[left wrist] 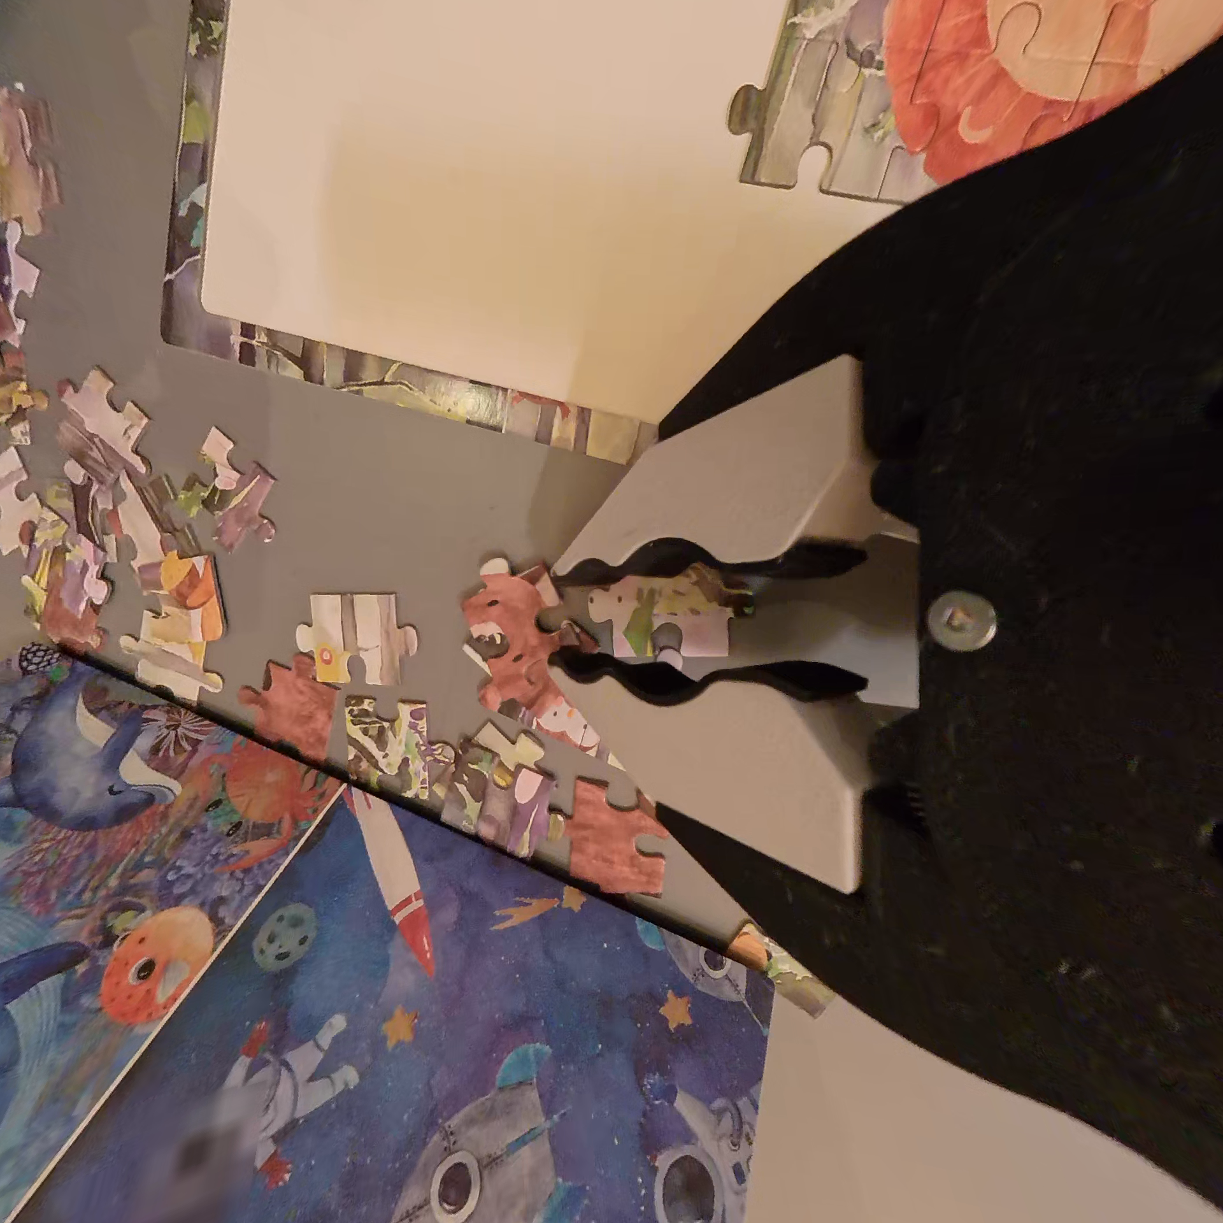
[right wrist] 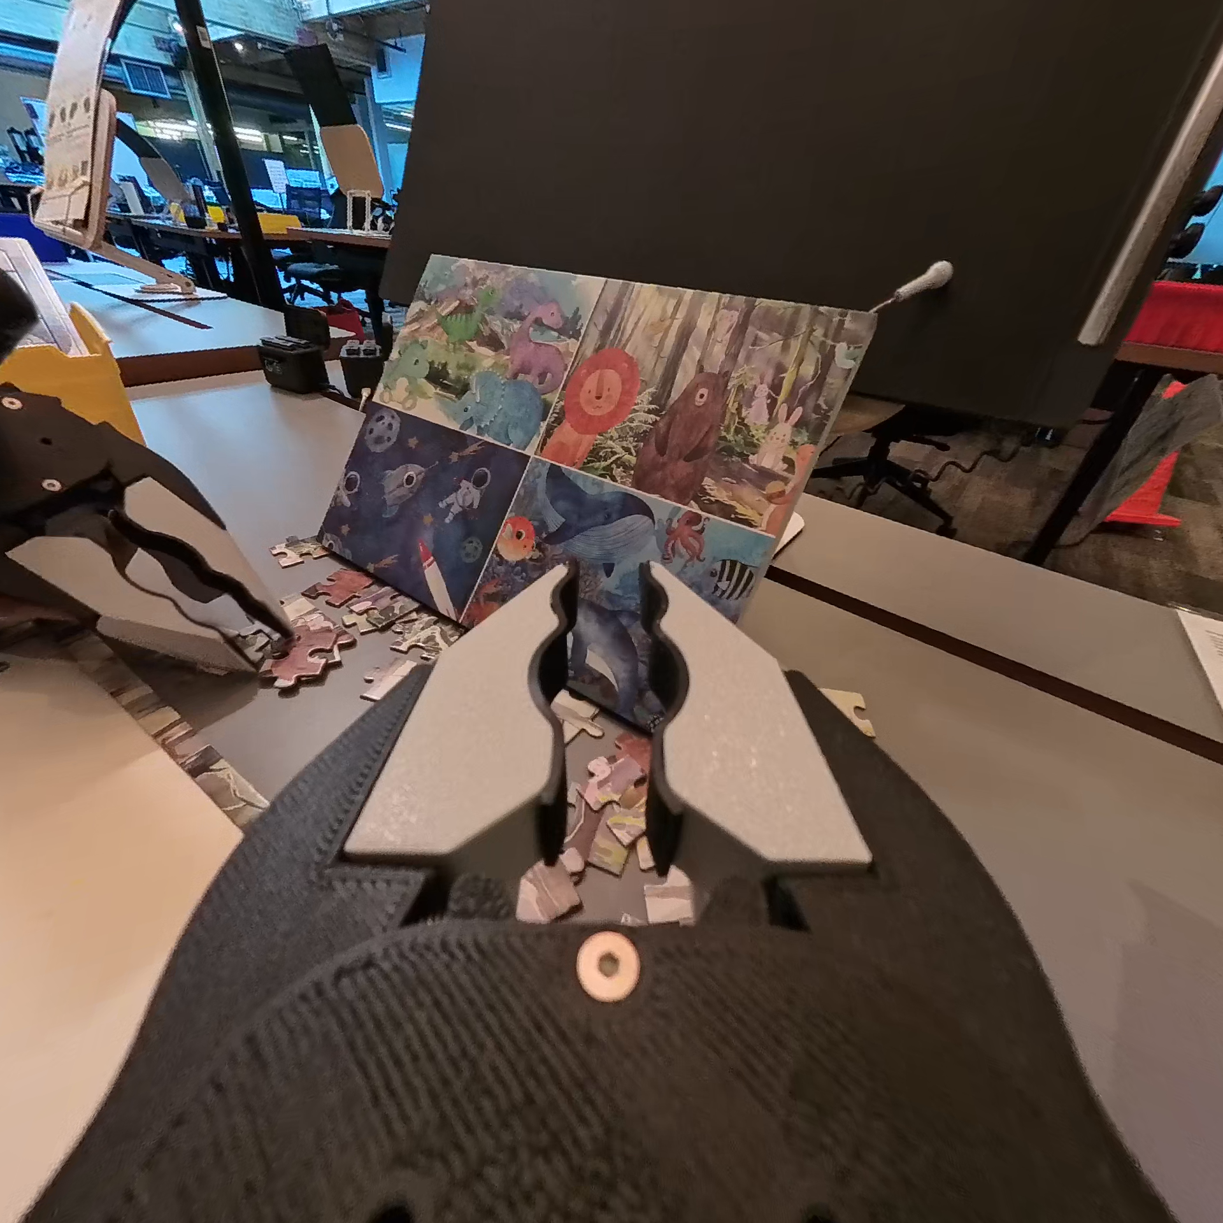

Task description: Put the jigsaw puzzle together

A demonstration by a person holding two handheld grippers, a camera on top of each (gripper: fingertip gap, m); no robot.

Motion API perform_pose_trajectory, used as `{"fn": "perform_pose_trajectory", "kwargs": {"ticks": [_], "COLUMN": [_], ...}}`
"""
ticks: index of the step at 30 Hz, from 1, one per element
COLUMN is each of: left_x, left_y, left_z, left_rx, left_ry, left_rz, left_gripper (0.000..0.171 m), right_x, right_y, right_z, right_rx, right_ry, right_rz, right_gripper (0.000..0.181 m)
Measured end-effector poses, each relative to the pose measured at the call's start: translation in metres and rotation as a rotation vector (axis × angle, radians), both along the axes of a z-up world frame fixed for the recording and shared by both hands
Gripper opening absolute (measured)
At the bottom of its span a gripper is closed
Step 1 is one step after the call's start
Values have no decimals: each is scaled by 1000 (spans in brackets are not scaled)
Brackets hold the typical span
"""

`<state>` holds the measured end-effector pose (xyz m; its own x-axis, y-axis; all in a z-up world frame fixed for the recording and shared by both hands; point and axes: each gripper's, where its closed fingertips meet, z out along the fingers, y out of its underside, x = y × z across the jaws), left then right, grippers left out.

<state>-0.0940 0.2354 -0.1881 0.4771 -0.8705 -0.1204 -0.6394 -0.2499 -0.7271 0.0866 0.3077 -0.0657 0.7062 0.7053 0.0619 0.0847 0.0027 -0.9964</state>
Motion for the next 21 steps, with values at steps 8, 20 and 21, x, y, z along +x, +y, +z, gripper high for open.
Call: {"fn": "perform_pose_trajectory", "kwargs": {"ticks": [8, 20, 21], "left_x": [1, 9, 6], "left_y": [-5, -11, -7], "left_z": [-2, 8, 6], "left_rx": [3, 35, 45], "left_ry": [18, -25, -19], "left_rz": [-16, -62, -50], "left_gripper": [26, 32, 37], "right_x": [-27, -80, -81], "right_y": [-13, -46, -47], "right_z": [-9, -64, -62], "right_rx": [-23, -314, -311], "right_ry": [-85, -226, -226], "right_rz": [67, 265, 267], "right_gripper": [20, 28, 28]}}
